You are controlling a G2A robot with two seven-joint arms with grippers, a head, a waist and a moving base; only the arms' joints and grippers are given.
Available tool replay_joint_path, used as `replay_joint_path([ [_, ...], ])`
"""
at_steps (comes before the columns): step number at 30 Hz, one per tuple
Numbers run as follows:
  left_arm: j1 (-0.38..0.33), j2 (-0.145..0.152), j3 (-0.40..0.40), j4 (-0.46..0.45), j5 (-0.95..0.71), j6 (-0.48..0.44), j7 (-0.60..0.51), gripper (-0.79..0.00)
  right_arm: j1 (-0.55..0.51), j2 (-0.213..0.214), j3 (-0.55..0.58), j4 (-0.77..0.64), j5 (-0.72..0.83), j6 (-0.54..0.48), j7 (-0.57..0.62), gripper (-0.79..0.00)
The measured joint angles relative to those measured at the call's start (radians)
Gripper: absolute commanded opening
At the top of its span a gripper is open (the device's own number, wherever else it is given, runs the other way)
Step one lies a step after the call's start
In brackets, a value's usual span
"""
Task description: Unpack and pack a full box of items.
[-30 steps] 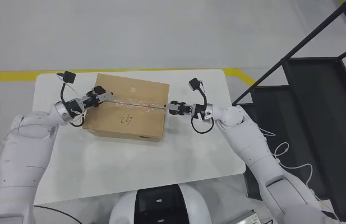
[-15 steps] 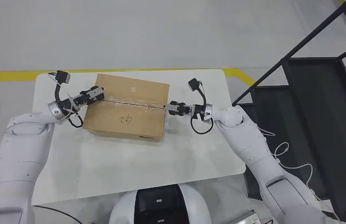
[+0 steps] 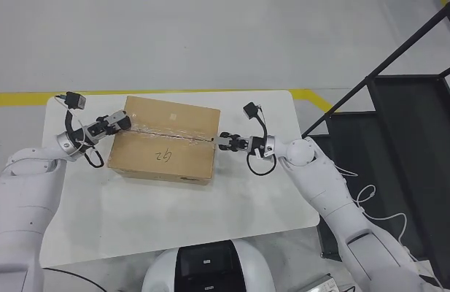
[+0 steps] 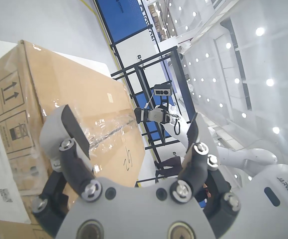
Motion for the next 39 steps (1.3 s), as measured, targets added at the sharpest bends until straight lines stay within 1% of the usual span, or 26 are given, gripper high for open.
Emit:
replay_joint_path([
  [9,0.004,0.007,-0.013,0.015,-0.009,-0.019,0.004,0.0,-0.001,0.002,-0.008,-0.01,-0.013,0.005,-0.006,0.0],
  [13,0.016,0.011,-0.025,0.001,-0.026,-0.04,0.01,0.0,-0.001,0.002,-0.011,-0.012,-0.017,0.005,-0.008,0.0],
  [16,0.039,0.021,-0.046,-0.033,-0.025,-0.068,0.038,0.0,-0.001,0.003,-0.013,-0.012,-0.017,0.005,-0.008,0.0],
  [20,0.09,0.043,-0.089,-0.094,0.001,-0.118,0.088,0.0,0.0,0.004,-0.009,-0.02,0.002,-0.004,-0.008,0.0],
  [25,0.15,0.065,-0.142,-0.144,0.033,-0.162,0.133,0.0,-0.001,0.007,0.015,-0.047,0.071,-0.056,0.008,0.0],
  [28,0.178,0.074,-0.171,-0.155,0.082,-0.184,0.172,0.0,-0.009,0.012,0.039,-0.073,0.115,-0.109,0.01,0.0],
  [31,0.204,0.079,-0.196,-0.17,0.164,-0.197,0.247,0.0,-0.018,0.018,0.065,-0.095,0.148,-0.145,0.011,0.0],
  [35,0.252,0.082,-0.223,-0.205,0.27,-0.198,0.368,0.0,-0.029,0.026,0.092,-0.113,0.155,-0.157,0.005,0.0],
  [39,0.281,0.084,-0.237,-0.226,0.304,-0.193,0.427,0.0,-0.039,0.031,0.106,-0.125,0.16,-0.159,-0.005,0.0],
])
